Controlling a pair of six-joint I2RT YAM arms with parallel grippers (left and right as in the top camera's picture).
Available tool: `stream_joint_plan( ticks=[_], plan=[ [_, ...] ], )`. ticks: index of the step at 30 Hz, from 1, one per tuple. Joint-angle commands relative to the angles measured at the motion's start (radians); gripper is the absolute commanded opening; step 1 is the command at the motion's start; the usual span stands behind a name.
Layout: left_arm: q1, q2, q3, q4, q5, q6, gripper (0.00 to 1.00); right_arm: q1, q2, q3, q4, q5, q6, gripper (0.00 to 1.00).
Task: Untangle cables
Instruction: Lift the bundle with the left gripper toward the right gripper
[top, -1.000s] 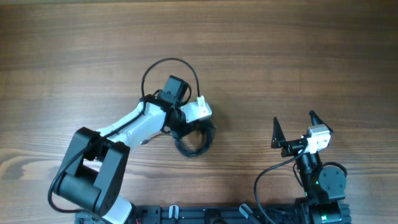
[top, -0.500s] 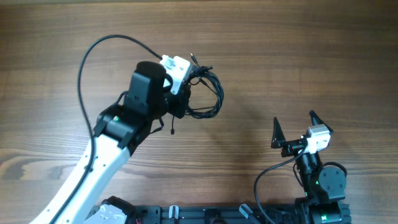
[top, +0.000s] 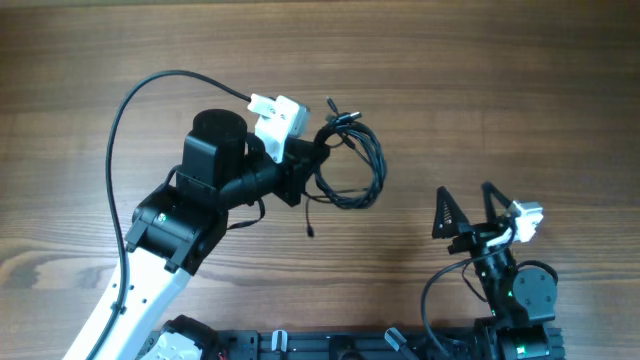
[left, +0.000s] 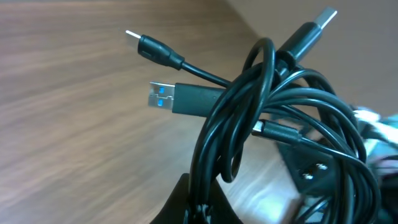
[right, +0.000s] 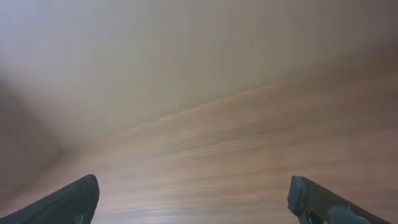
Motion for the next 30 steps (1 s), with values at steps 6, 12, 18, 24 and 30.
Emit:
stream_joint_plan(
  ticks=[6, 12, 18, 24, 30],
  plan=[
    [0.061, -0.018, 0.017, 0.092, 0.285, -0.168, 0.04, 0.0, -0.001, 0.095, 0.016, -0.315, 0.101, 1.0],
    [0.062, -0.014, 0.017, 0.156, 0.43, -0.167, 0.04, 0.0, 0.011, 0.212, 0.016, -0.488, 0.049, 1.0],
    [0.061, 0.002, 0.017, 0.181, 0.519, -0.166, 0.04, 0.0, 0.064, 0.304, 0.044, -0.664, -0.006, 1.0],
    [0.024, 0.004, 0.017, 0.19, 0.514, -0.056, 0.04, 0.0, 0.214, 0.394, 0.037, -0.743, -0.002, 1.0],
    [-0.02, 0.004, 0.017, 0.194, 0.515, 0.044, 0.04, 0.0, 0.371, 0.463, 0.037, -0.845, -0.003, 1.0]
  ],
)
